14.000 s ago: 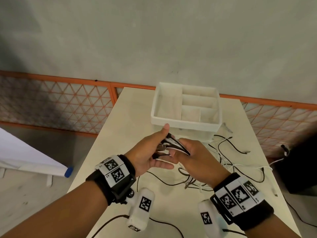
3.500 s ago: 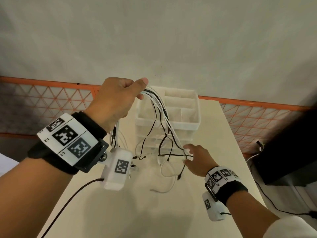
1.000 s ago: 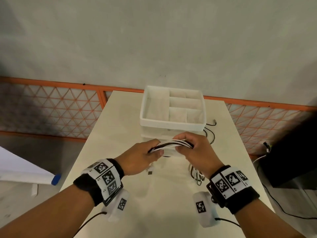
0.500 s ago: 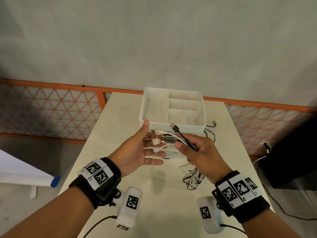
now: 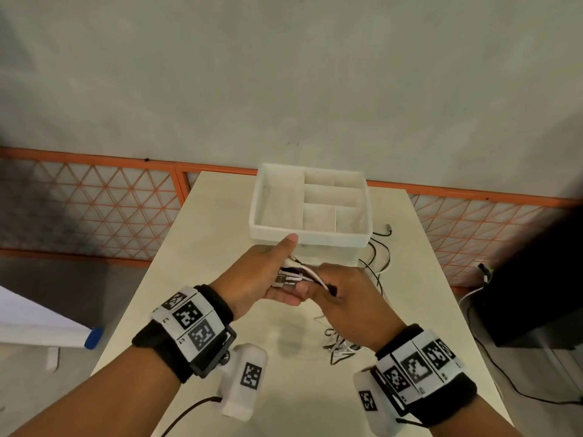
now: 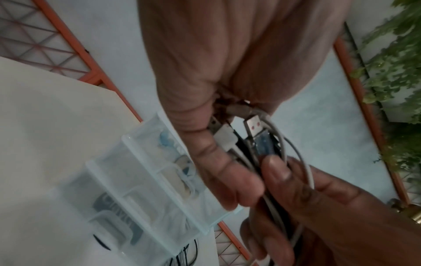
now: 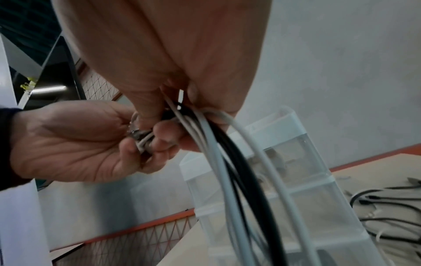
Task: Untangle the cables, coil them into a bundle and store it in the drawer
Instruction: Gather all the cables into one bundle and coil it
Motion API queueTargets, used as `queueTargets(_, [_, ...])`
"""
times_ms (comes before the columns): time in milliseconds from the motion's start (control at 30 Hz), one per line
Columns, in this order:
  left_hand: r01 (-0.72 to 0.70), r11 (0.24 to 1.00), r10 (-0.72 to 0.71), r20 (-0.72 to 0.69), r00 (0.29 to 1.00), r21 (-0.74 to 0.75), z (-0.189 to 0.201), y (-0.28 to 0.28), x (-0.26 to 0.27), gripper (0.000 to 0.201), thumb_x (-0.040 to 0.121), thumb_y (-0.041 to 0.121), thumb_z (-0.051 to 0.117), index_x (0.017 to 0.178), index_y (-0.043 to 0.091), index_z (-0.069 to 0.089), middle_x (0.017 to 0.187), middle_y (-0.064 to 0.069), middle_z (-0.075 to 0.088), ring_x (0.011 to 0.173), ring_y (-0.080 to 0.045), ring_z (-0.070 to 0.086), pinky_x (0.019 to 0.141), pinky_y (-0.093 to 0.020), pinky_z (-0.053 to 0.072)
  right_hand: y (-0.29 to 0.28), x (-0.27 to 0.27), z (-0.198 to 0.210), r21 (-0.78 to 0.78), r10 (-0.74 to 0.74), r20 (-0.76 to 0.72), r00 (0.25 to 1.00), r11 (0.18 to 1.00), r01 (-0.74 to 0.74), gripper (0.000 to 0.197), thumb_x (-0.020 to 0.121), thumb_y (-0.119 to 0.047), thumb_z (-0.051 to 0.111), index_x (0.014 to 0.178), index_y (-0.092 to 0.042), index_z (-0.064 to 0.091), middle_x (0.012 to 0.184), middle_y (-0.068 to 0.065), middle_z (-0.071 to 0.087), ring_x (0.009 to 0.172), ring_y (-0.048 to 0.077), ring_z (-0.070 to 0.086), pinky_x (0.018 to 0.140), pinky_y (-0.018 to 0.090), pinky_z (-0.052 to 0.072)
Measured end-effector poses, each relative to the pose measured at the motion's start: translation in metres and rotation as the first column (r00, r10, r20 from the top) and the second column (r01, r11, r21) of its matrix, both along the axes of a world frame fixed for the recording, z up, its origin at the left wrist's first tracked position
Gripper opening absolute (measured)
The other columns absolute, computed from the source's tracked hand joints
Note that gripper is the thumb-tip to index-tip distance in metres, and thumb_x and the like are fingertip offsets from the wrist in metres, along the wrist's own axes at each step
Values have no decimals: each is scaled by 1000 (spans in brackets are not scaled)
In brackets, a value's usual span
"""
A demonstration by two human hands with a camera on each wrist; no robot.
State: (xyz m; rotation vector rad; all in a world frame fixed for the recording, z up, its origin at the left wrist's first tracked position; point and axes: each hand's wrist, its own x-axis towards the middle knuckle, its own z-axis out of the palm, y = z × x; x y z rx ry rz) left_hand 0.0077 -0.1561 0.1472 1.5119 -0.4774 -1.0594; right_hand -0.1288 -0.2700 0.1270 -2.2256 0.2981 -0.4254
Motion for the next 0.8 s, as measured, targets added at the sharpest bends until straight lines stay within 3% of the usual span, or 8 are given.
queueTargets(67, [-19, 1000, 18, 52, 998, 4, -3, 0, 1, 51, 100, 45, 47, 98, -1, 71, 82, -22, 74, 67, -29, 68, 57, -31, 57, 3, 2, -1, 124, -56, 19, 998, 991, 53, 19, 93, -20, 70, 111, -26, 74, 63, -20, 64, 58, -1, 57, 62, 15, 44])
queueTargets(167, [-90, 996, 90, 70, 993, -5, -9, 1, 2, 51, 100, 43, 50, 96, -4, 70, 74, -20, 71, 56, -26, 62, 48, -27, 51, 2, 5, -3, 267, -199, -27, 980, 943, 199, 17, 84, -30, 80, 89, -20, 69, 63, -2, 68, 51, 4, 57, 57, 30, 52])
queueTargets(267, [-80, 997, 80, 31, 996, -9, -11, 1, 0, 56, 99, 46, 48, 97, -5, 70, 77, -21, 72, 57, -25, 64, 49, -27, 53, 1, 5, -3, 337, -230, -38, 972, 913, 229, 18, 79, -29, 84, 82, -16, 71, 63, 7, 71, 51, 10, 61, 53, 29, 51])
queueTargets(433, [18, 1000, -18, 25, 1000, -3, -5, 1, -2, 61, 98, 52, 45, 94, -4, 70, 79, -23, 71, 64, -29, 67, 53, -29, 56, 6, 7, -7, 354, -236, 13, 972, 910, 216, 13, 79, -13, 83, 86, -24, 81, 78, -5, 78, 72, 26, 71, 73, 43, 59])
queueTargets(567, [55, 998, -56, 76, 996, 11, -6, -2, -5, 63, 96, 56, 45, 95, -1, 72, 77, -18, 71, 68, -31, 70, 66, -37, 60, 7, 10, -8, 200, -271, 28, 962, 945, 260, 17, 81, -16, 80, 89, -31, 82, 77, -10, 76, 65, 13, 66, 67, 33, 56])
queueTargets(667, [96, 995, -97, 66, 993, 22, -9, -2, -3, 77, 84, 69, 51, 99, -3, 71, 82, -15, 73, 76, -31, 72, 79, -40, 60, 8, 11, -10, 83, -241, 32, 970, 968, 238, 14, 84, -18, 78, 87, -31, 82, 70, -6, 72, 63, 13, 63, 60, 24, 49])
queueTargets(733, [98, 995, -100, 117, 988, 23, -13, 0, -3, 77, 76, 72, 58, 99, -1, 69, 80, -12, 73, 73, -27, 72, 77, -37, 60, 9, 11, -10, 62, -220, 47, 974, 974, 217, 11, 84, -18, 78, 87, -28, 82, 67, -7, 67, 62, 10, 60, 57, 15, 42])
queueTargets(800, [43, 999, -43, 207, 977, 5, -18, 2, -4, 70, 75, 70, 61, 90, 2, 69, 71, -11, 71, 61, -25, 68, 64, -33, 57, 9, 11, -7, 58, -188, 44, 981, 981, 186, 16, 83, -19, 80, 96, -28, 80, 64, -12, 62, 61, 4, 57, 58, 11, 40])
